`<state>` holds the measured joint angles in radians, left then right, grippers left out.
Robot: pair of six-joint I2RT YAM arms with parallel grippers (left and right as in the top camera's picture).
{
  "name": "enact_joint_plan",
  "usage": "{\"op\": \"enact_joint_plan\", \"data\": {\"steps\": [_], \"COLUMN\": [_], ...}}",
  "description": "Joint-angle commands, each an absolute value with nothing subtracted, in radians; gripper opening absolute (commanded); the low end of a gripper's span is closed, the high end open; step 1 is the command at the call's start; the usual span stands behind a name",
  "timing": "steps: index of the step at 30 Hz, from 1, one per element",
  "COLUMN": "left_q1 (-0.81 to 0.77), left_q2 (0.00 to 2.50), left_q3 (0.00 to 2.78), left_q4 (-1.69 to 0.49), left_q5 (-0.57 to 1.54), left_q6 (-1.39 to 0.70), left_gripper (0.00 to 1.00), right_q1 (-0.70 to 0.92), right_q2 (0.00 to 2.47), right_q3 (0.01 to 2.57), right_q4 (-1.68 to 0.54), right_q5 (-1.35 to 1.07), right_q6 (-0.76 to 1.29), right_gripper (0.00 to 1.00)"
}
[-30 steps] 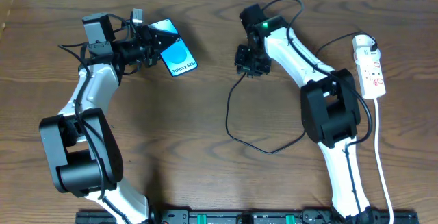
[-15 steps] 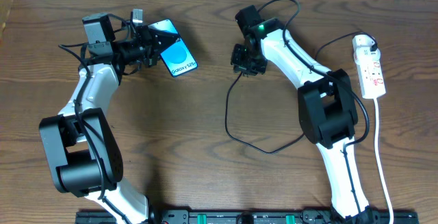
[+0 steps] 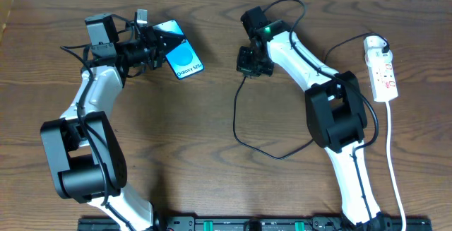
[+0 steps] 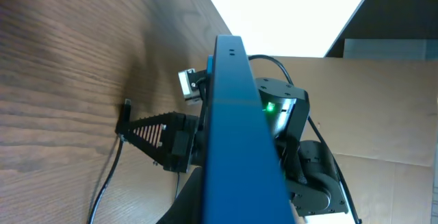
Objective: Plug charger to phone and switch on socket
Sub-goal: 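Grasp the USB-C plug with the right gripper and lift it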
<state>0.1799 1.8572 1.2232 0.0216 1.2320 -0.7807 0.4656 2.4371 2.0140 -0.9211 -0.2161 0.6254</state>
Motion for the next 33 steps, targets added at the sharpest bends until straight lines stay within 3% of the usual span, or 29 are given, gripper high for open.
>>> {"op": "enact_joint_plan", "data": {"steps": [1,5,9,19,26,33], "left_q1": [0.178,0.178,0.178,0.178,0.178,0.178], "left_q2": [1.859,1.859,1.859,1.857,1.855,1.855], "left_q3": [1.234,1.234,1.234,1.234,1.235,1.235], "left_q4": [0.023,0.023,0.023,0.054,0.318,0.616], "left_q5": [1.264,1.264,1.264,1.296,1.399,1.413], "left_q6": [-0.764,-0.764,-0.764,-0.804,-0.988,-1.236], "left_gripper": [0.07,0.07,0.07,0.07,0.07,0.07], "right_q1": [0.492,0.478,0.438,0.324,0.295,0.320], "right_q2": [2.503,2.473,2.424,2.287,2.197,2.135], "right_q3": [2.002,2.005,2.005,2.005,2.005,2.005], "right_q4": [-0.908,-0.923,-0.897,-1.005,-1.138,-1.195], "right_q5": [-0.244,-0.370,-0.646,-0.986,-1.039,-1.039], "right_q6": [0.370,0.274,0.098,-0.152,-0.295,-0.299], "right_gripper": [0.01,0.01,0.01,0.01,0.01,0.01]}}
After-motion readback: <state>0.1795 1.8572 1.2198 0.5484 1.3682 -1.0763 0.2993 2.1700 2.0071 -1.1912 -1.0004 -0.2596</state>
